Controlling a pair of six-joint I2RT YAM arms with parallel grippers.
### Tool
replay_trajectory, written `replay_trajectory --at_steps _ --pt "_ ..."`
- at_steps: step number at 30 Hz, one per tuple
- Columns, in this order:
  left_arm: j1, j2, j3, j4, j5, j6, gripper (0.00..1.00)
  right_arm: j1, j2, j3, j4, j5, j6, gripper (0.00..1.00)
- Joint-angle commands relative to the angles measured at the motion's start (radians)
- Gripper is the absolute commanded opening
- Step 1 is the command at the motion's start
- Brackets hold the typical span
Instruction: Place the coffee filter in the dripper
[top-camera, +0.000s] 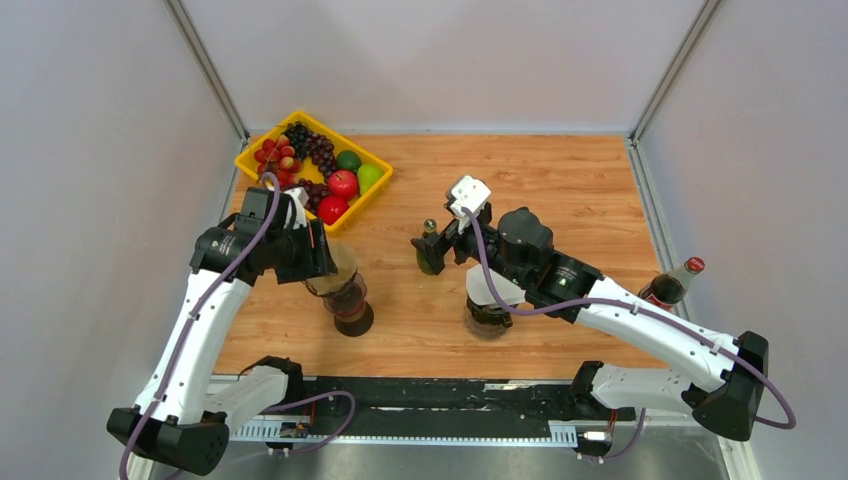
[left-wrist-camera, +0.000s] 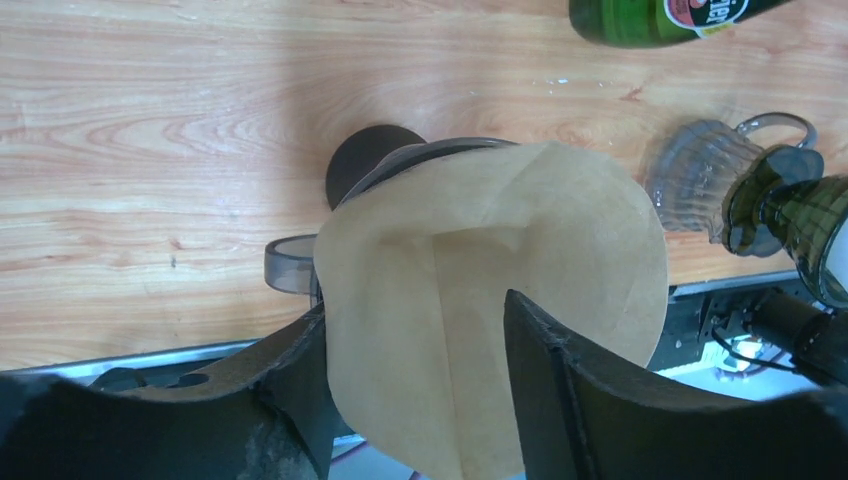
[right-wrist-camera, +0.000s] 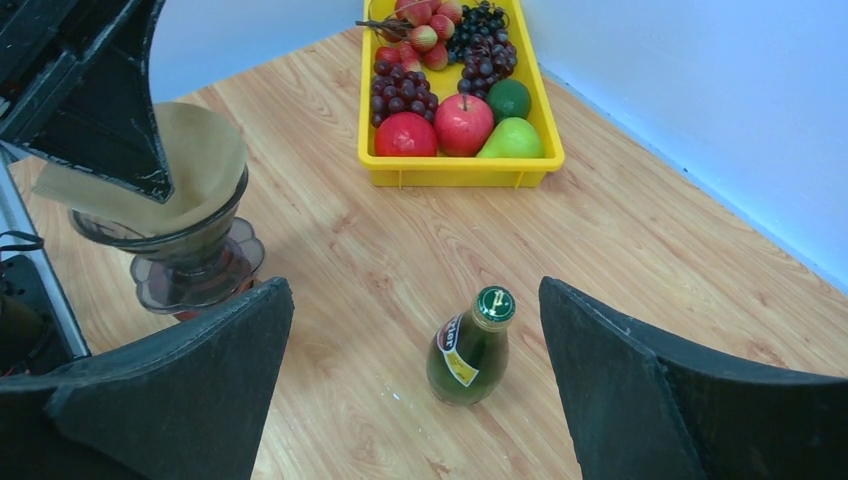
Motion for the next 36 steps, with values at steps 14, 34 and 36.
replay_trajectory --at_steps 14,34,36 --pt "0.005 -0.142 0.053 0.047 -0.024 -0.006 0.78 -0.004 0.026 0.038 0.044 -0.16 0.018 1.0" --pt "0.003 -0.226 -0.117 0.196 -0.262 -0.068 0.86 0.085 0.4 0.287 0.02 -0.149 0.105 0.99" --pt "0.004 -0.229 -0.139 0.202 -0.264 -0.075 0.86 0.097 0.428 0.284 0.019 -0.129 0.097 0.99"
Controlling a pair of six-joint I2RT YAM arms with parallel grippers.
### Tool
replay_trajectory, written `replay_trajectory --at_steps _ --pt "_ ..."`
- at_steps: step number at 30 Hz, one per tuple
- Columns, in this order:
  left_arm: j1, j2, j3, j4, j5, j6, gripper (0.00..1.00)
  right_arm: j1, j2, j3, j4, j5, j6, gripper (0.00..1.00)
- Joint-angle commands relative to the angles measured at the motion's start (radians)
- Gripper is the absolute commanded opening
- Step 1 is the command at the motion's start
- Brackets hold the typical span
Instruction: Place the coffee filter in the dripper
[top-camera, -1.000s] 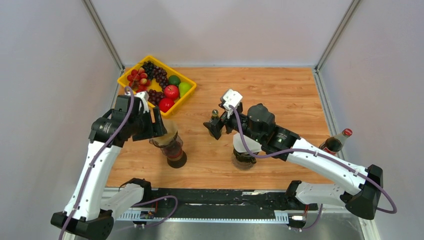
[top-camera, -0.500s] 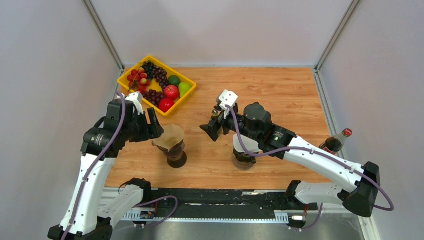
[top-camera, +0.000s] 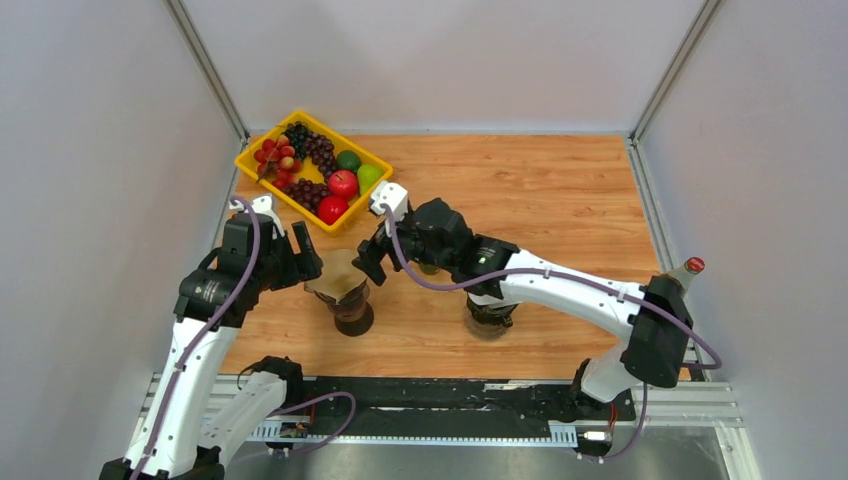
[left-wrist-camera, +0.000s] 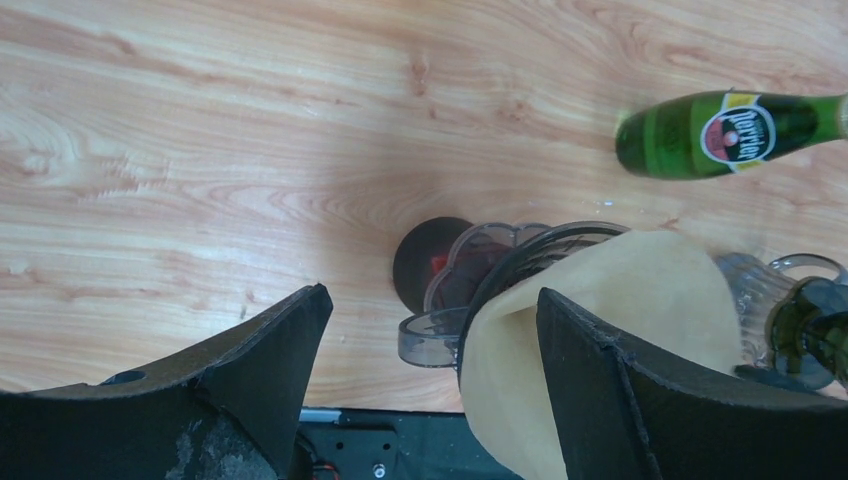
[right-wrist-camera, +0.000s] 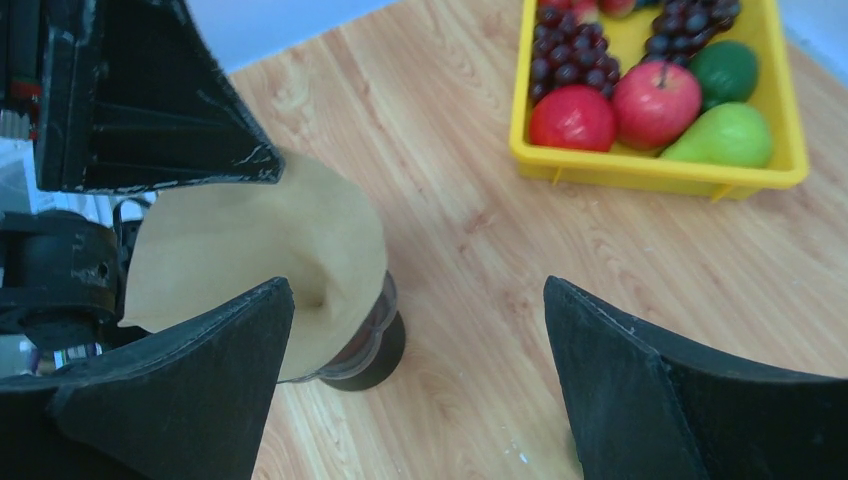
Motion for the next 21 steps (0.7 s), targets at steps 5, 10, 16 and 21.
replay_trajectory --at_steps 5,10,16,21 --pt "0.005 -0.027 -0.074 0.082 -0.006 -0.028 0.87 0.034 0.083 0.036 -0.005 0.047 -0.015 0.99" --pt "0.004 -0.042 -0.094 0.091 0.007 -0.026 0.88 0.052 0.101 0.028 -0.007 0.051 -0.055 0.99" --pt "0.004 -0.059 -0.063 0.116 0.023 -0.028 0.89 0.06 0.079 0.078 -0.011 0.11 -0.064 1.0" --pt "0.004 -0.099 0.014 0.218 0.01 -0.046 1.0 0.031 -0.012 0.128 -0.035 0.167 -0.031 1.0"
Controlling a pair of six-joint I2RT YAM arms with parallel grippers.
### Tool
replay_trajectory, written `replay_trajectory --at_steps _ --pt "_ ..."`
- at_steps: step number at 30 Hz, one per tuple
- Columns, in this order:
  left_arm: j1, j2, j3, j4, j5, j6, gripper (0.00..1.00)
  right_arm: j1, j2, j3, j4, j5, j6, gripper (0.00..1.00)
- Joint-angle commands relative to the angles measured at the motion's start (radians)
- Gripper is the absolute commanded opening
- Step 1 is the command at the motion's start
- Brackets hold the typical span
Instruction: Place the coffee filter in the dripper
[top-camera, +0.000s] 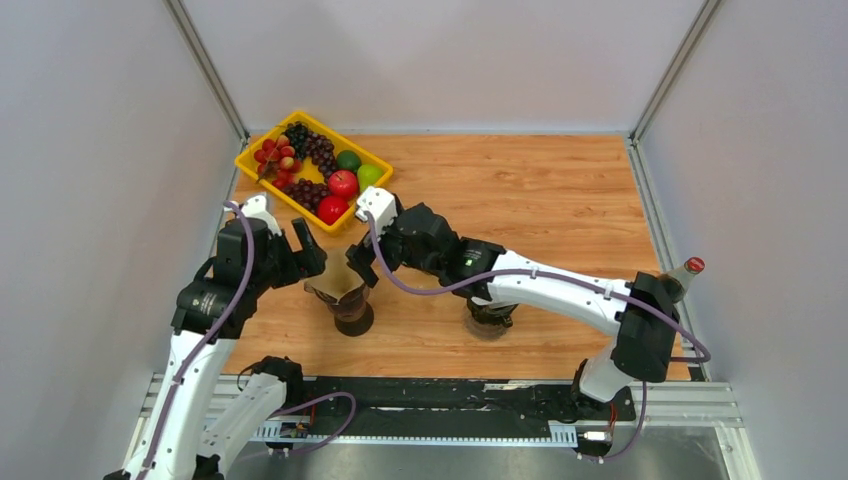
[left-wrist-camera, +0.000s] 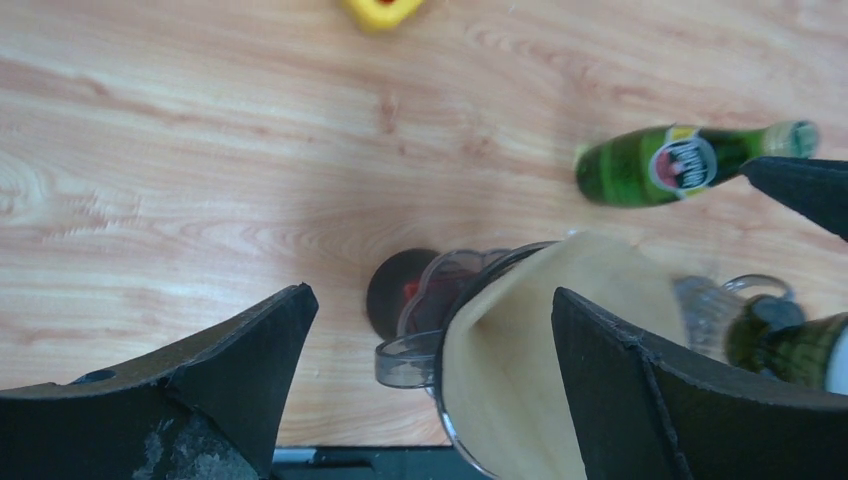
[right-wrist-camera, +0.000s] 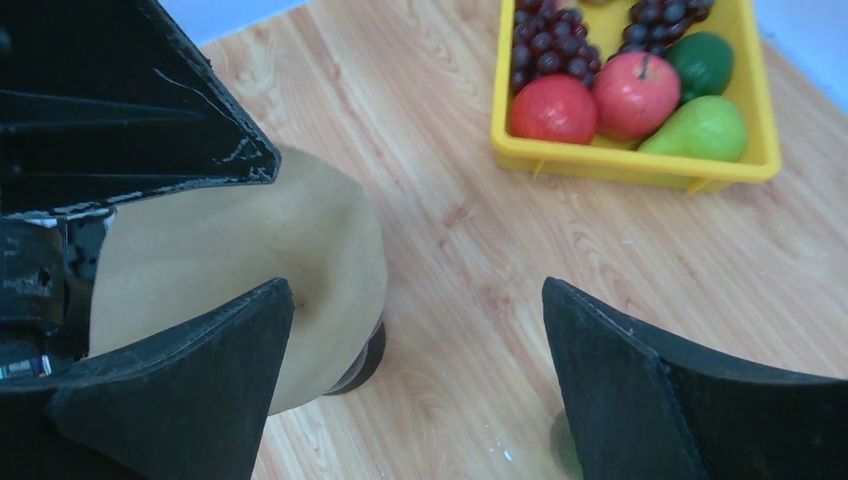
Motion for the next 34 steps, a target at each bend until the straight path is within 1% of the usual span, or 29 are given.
replay_trajectory --at_steps 1,3,5,6,7,9,11,14,15,18,20,22,28,34 --pt "0.003 -0.043 0.109 0.146 -0.009 -0.019 1.0 -0.047 -0.127 0.089 -0.015 0.069 0.021 1.0" --pt "0.005 -0.031 0.141 0.205 -0.055 -0.01 1.0 -0.123 -0.174 0.097 -0.04 0.079 0.066 1.0" --pt "0.004 0.014 0.165 0.25 -0.143 -0.002 1.0 -0.215 -0.214 0.099 -0.071 0.167 0.089 1.0" --pt "0.005 0.056 0.172 0.27 -0.203 0.001 1.0 -0.267 -0.234 0.099 -0.087 0.198 0.092 1.0" --pt "0.013 0.083 0.187 0.276 -0.229 0.002 1.0 -0.329 -0.249 0.096 -0.107 0.206 0.1 1.0" --pt "0.041 0.153 0.191 0.291 -0.274 -0.021 1.0 -0.48 -0.274 0.085 -0.149 0.143 0.138 1.0" --pt "0.078 0.204 0.171 0.357 -0.288 -0.048 1.0 -0.625 -0.297 0.052 -0.168 0.099 0.189 1.0" --pt "0.107 0.251 0.106 0.428 -0.348 -0.082 1.0 -0.767 -0.33 -0.033 -0.164 0.132 0.189 1.0" --pt "0.125 0.254 0.082 0.482 -0.357 -0.08 1.0 -0.802 -0.338 -0.064 -0.162 0.153 0.18 1.0" --pt "0.18 0.267 -0.027 0.573 -0.371 -0.087 1.0 -0.881 -0.357 -0.165 -0.158 0.26 0.202 1.0" --pt "0.222 0.283 -0.056 0.595 -0.375 -0.091 1.0 -0.933 -0.363 -0.236 -0.142 0.245 0.238 1.0" --pt "0.26 0.296 -0.07 0.591 -0.386 -0.086 1.0 -0.961 -0.359 -0.286 -0.119 0.225 0.255 1.0" --pt "0.271 0.26 -0.123 0.63 -0.402 -0.069 1.0 -0.963 -0.363 -0.337 -0.097 0.277 0.294 1.0" --pt "0.27 0.21 -0.161 0.655 -0.395 -0.056 1.0 -0.963 -0.432 -0.404 -0.021 0.311 0.306 1.0"
